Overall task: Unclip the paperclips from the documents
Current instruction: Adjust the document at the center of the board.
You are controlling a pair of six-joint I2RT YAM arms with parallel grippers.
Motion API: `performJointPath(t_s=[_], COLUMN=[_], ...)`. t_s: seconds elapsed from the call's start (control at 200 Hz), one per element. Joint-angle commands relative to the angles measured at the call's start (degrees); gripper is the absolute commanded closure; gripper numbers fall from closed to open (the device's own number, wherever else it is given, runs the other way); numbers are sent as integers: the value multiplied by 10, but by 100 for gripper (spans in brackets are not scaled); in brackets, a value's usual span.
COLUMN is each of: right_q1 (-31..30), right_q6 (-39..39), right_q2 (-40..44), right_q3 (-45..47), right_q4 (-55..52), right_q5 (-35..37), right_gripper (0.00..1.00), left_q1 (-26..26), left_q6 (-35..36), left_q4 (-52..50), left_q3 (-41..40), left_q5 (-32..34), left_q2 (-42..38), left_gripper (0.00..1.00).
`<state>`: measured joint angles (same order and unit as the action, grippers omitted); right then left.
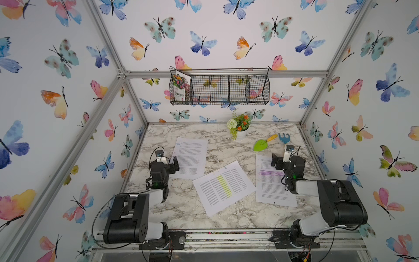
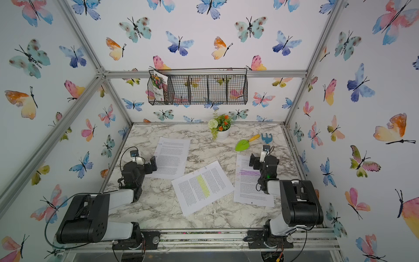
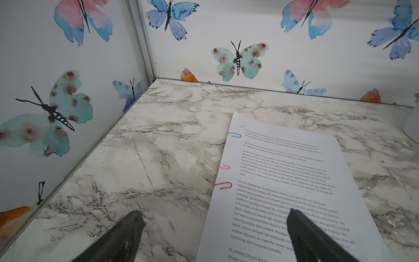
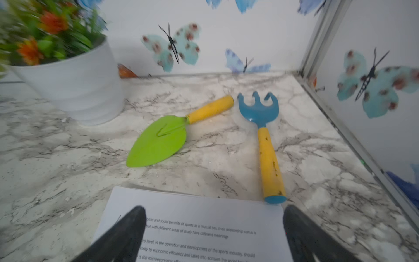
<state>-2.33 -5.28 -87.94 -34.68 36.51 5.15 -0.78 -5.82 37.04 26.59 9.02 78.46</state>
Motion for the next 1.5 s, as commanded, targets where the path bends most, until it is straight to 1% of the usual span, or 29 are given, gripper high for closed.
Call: performJointPath(t_s=[0.0, 0.06, 0.115, 0.185, 0.2, 0.21, 0.24, 0.27, 0.365, 0.461, 0.586, 0.701, 0.736, 0.776, 0.796, 0.831, 0.866, 0.926, 0.956, 1.076, 1.176, 1.271, 1.362, 1.497], right_q1=[0, -2, -5, -6, -6, -7, -9, -11, -35, -67, -71, -74, -77, -81, -84, -91, -101, -127, -139, -197, -233, -249, -259, -281], right_q6=[-87, -108, -126, -134, -134, -134, -135, -141, -153, -158, -198, -216, -218, -220, -221, -223, -225, -225, -226, -217, -204, -194, -191, -203], right_q2=[-2, -13, -8, 16, 20, 25, 33, 37, 39, 51, 86, 104, 106, 107, 107, 105, 104, 102, 100, 85, 70, 63, 58, 31], right_q3=[-150, -208, -239, -245, -245, -245, -245, -245, -261, -254, -203, -169, -162, -155, -153, -153, -155, -163, -167, -183, -188, -175, -154, -130], right_q4=[-322, -409, -458, -473, -475, -475, -477, -482, -535, -579, -579, -579, -581, -584, -589, -596, -608, -630, -640, -689, -733, -762, -766, -741], right_q5=[59, 43, 12, -57, -69, -92, -129, -154, -224, -228, -250, -275, -287, -303, -311, -324, -331, -334, -334, -339, -342, -346, -351, -366], right_gripper=[3, 2, 2, 2, 2, 2, 2, 2, 3, 3, 3, 4, 5, 9, 11, 18, 23, 28, 29, 28, 28, 26, 24, 19], left_q1=[-3, -7, -25, -54, -60, -64, -78, -93, -147, -214, -291, -339, -350, -359, -363, -368, -370, -371, -371, -366, -354, -342, -339, -339], left_q6=[-82, -99, -108, -97, -98, -99, -100, -98, -83, -65, -54, -46, -40, -31, -27, -18, -11, -2, 3, 16, 2, -13, -20, -30], left_q4=[-352, -428, -455, -461, -469, -475, -493, -511, -561, -591, -630, -615, -609, -606, -606, -607, -610, -615, -618, -666, -690, -688, -671, -668], left_q3=[185, 244, 273, 300, 308, 316, 337, 358, 420, 476, 550, 576, 582, 591, 596, 602, 608, 612, 612, 618, 580, 518, 462, 432], left_q5=[33, -22, -50, -105, -117, -124, -144, -163, -195, -196, -211, -240, -254, -266, -274, -285, -290, -290, -290, -262, -243, -230, -220, -211], left_q2=[9, 25, 28, 34, 38, 41, 53, 66, 112, 153, 219, 267, 280, 295, 303, 316, 328, 342, 347, 356, 337, 301, 271, 271], left_gripper=[1, 1, 1, 1, 1, 1, 1, 1, 1, 1, 1, 0, 2, 5, 7, 9, 9, 9, 9, 8, 7, 6, 5, 5])
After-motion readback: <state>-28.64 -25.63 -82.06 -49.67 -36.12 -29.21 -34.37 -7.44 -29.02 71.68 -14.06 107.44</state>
